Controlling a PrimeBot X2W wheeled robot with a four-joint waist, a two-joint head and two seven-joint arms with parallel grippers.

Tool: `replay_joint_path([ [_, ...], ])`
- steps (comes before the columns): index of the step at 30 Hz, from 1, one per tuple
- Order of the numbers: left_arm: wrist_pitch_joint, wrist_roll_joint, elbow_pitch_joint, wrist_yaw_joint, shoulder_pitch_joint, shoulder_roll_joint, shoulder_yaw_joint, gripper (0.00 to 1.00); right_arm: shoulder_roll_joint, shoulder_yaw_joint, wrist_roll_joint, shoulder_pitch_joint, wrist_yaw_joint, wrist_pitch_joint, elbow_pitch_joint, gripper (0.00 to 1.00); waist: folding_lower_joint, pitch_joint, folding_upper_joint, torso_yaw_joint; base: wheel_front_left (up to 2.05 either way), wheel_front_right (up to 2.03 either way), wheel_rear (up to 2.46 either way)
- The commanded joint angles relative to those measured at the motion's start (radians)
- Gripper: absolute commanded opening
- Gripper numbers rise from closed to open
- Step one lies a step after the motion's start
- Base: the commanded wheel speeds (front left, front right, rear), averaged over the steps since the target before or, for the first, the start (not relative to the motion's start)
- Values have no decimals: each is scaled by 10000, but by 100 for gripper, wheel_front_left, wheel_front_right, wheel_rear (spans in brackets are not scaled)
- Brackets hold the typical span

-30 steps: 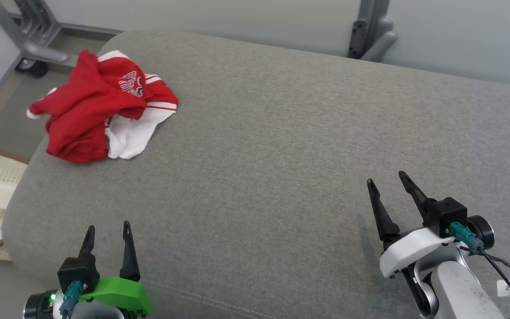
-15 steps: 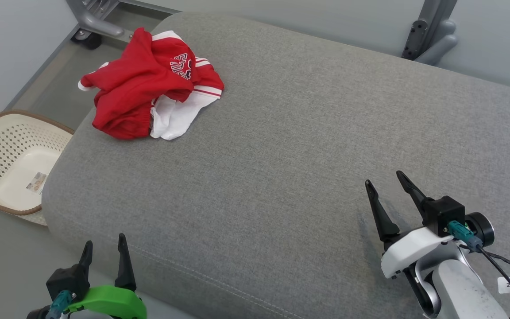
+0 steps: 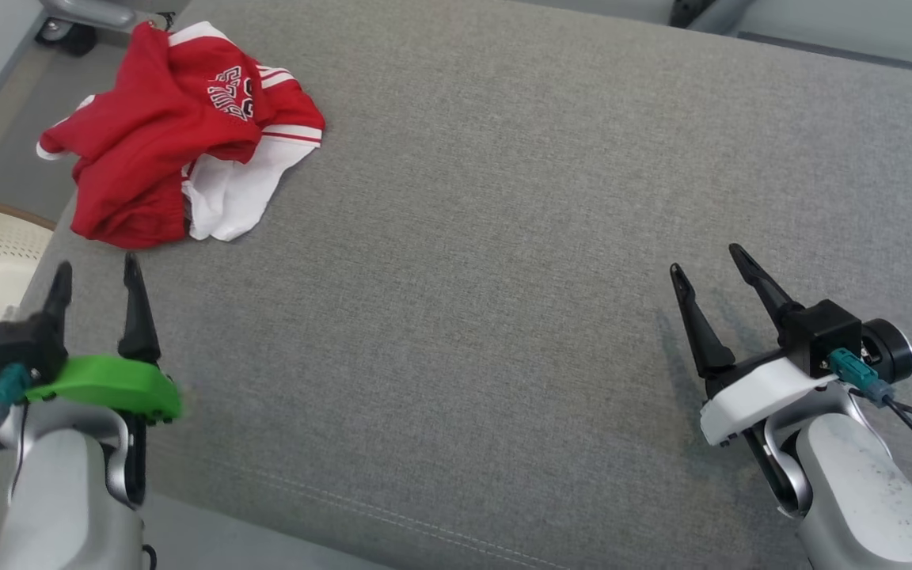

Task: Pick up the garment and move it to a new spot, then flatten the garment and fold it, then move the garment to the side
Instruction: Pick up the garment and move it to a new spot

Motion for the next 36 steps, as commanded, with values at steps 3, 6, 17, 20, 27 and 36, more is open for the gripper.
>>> replay_joint_path([
  [3, -6, 319, 326, -175, -1105, 473, 14, 100, -241, 53, 98, -286, -3, -29, -106, 100, 0, 819, 0, -634, 0, 0, 0],
  [6, -4, 458, 798, -277, -1918, 885, -72, 100, -365, 87, 128, -387, -3, -27, -116, 100, 0, 1125, 0, -860, 0, 0, 0],
  [17, -6, 1078, 3249, -146, -3909, 1998, -500, 100, -634, 82, 267, -770, -3, -29, -238, 100, 0, 1940, 0, -1664, 0, 0, 0],
  [20, -4, 1275, 3767, 146, -4220, 2075, -650, 100, -638, 2, 321, -777, -3, -29, -252, 100, 0, 2059, 0, -1776, 0, 0, 0],
  [27, 29, 1400, 4986, 735, -4918, 2246, -725, 100, -607, -332, 409, -909, -3, -29, -326, 100, 0, 2193, 0, -1917, 0, 0, 0],
  [36, -13, 1112, 5499, 832, -5281, 2262, -638, 0, -459, -348, 405, -925, -3, -29, -329, 100, 0, 2161, 0, -1981, 0, 0, 0],
])
